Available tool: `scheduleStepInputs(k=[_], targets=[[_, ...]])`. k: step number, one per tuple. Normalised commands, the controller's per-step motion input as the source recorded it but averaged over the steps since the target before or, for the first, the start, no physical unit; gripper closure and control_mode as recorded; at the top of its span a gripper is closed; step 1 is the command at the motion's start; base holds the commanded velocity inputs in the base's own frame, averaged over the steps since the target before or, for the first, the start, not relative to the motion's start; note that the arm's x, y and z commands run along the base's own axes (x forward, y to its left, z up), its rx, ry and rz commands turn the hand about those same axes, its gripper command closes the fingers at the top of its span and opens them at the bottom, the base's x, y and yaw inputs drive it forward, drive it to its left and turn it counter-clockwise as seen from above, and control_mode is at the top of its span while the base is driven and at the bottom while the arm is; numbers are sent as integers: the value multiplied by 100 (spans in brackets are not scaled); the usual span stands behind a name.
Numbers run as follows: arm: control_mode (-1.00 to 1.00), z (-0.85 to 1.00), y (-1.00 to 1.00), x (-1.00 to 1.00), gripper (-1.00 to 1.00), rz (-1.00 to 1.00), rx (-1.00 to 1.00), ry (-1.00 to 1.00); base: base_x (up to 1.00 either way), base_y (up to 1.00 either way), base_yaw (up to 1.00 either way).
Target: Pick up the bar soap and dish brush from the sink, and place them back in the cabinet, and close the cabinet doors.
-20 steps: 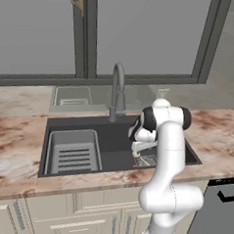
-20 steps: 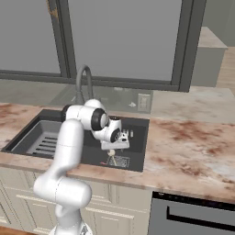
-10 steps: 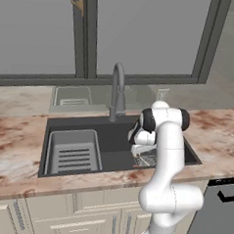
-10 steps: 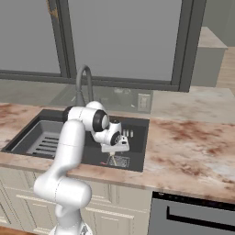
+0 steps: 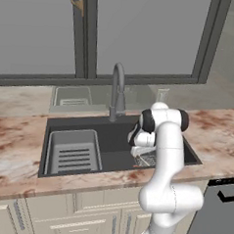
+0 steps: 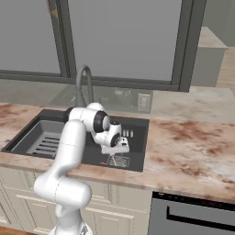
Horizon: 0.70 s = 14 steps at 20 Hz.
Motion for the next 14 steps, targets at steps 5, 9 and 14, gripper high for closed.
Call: scheduleStepInputs(k=[5, 9, 14], targets=[[-100, -15, 0, 0, -100, 0, 0, 0, 0, 0, 0], [-100, -17, 0, 0, -100, 0, 0, 0, 0, 0, 0], [-100, -17, 0, 0, -100, 0, 0, 0, 0, 0, 0]])
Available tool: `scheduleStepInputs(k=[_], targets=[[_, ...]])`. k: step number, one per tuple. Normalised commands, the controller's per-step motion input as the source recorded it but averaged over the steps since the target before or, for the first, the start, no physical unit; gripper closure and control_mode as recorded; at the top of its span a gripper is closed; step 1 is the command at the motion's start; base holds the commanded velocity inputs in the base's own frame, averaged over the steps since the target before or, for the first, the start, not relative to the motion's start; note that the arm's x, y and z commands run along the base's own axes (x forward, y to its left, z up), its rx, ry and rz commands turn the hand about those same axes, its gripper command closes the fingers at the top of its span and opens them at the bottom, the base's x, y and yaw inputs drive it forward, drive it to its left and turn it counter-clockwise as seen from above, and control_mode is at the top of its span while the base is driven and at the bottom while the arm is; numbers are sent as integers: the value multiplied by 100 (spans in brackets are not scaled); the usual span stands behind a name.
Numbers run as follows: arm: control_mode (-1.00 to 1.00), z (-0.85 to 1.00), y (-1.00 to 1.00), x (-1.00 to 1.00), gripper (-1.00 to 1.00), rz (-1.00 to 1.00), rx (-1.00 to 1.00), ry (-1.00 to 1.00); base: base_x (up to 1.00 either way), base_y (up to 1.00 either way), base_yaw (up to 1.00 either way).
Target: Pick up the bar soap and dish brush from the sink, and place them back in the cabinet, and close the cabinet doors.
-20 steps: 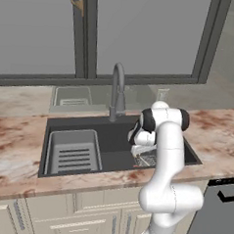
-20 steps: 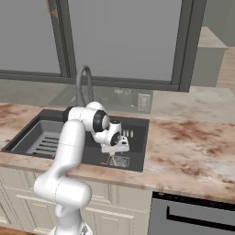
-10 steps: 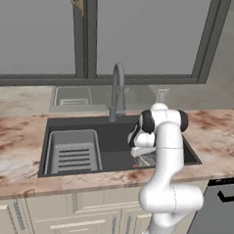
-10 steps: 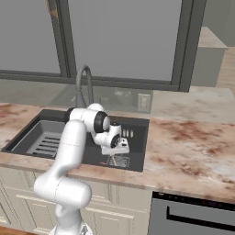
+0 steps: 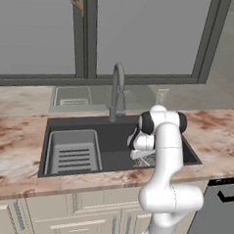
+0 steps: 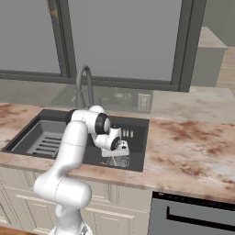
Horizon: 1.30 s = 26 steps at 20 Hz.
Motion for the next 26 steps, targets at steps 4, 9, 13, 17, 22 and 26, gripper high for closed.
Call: scheduleStepInputs(k=[4, 9, 13, 17, 22, 26], targets=[[-100, -16, 0, 0, -100, 0, 0, 0, 0, 0, 0], [-100, -13, 0, 0, -100, 0, 0, 1, 0, 0, 0], [-100, -14, 0, 0, -100, 0, 0, 3, 0, 0, 0], [-100, -16, 0, 0, 100, 0, 0, 3, 0, 0, 0], [-100, -8, 0, 0, 100, 0, 0, 2, 0, 0, 0], [-100, -8, 0, 0, 100, 0, 0, 0, 0, 0, 0]])
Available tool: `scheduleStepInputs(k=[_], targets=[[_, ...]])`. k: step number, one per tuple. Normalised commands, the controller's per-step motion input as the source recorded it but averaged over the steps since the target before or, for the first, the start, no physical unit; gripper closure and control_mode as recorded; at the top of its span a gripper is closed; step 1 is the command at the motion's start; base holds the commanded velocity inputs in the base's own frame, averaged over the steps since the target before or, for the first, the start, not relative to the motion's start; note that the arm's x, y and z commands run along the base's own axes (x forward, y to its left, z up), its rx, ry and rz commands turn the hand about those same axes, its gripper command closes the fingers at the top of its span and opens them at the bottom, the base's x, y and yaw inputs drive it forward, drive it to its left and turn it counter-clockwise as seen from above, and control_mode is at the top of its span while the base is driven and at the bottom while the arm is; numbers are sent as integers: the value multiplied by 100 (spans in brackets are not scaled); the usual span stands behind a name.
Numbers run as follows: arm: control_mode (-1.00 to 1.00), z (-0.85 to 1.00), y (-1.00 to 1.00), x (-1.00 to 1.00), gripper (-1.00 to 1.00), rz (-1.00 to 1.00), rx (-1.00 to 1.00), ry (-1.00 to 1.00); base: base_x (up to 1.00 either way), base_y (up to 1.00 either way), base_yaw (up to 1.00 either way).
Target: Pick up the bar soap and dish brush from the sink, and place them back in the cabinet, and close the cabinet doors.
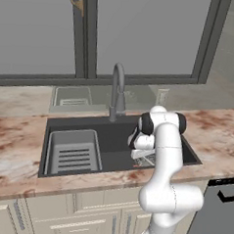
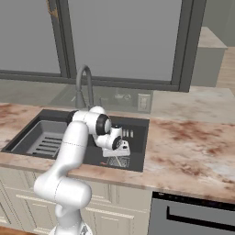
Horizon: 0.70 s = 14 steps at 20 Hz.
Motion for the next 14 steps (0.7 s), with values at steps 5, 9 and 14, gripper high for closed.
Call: scheduleStepInputs(k=[5, 9, 14], targets=[[-100, -17, 0, 0, 100, 0, 0, 0, 0, 0, 0], [-100, 2, -3, -1, 100, 0, 0, 0, 0, 0, 0], [-100, 37, -5, -3, 100, 0, 0, 0, 0, 0, 0]])
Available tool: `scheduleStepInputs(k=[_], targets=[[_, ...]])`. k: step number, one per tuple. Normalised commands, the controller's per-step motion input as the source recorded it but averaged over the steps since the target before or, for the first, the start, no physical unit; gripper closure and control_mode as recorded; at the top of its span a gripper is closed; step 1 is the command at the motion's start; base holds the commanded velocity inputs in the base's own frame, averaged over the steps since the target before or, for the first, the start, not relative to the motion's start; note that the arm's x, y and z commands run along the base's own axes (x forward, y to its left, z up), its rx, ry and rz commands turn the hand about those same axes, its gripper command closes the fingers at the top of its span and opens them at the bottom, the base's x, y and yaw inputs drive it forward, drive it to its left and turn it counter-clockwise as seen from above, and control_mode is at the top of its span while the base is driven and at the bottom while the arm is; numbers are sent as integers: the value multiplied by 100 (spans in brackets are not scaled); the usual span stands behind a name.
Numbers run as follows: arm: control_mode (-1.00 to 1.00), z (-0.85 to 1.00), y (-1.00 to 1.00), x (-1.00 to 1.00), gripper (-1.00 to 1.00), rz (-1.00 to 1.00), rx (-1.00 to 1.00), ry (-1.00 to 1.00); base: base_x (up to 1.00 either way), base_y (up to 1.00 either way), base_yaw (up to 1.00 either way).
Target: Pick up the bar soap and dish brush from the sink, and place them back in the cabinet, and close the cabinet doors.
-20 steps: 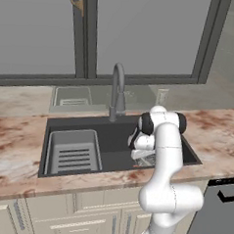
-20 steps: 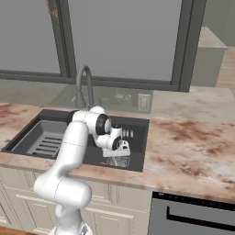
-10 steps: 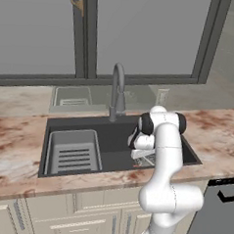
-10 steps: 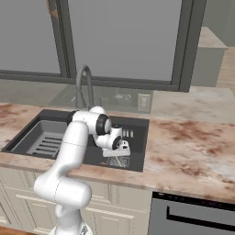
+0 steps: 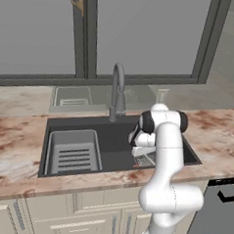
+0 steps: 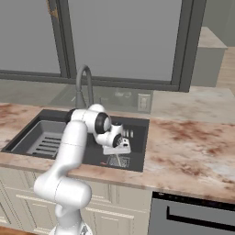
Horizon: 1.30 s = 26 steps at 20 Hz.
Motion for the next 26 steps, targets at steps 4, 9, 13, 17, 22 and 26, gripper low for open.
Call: scheduleStepInputs(k=[4, 9, 13, 17, 22, 26], targets=[[-100, 50, -7, -8, 100, -1, 0, 0, 0, 0, 0], [-100, 56, -4, -10, 100, -3, 0, 0, 0, 0, 0], [-100, 62, -1, -15, 100, -4, 0, 0, 0, 0, 0], [-100, 51, 0, -28, 100, -3, 0, 0, 0, 0, 0], [-100, 45, 0, -39, 100, -4, 0, 2, 0, 0, 0], [-100, 21, 0, -44, 100, -5, 0, 0, 0, 0, 0]])
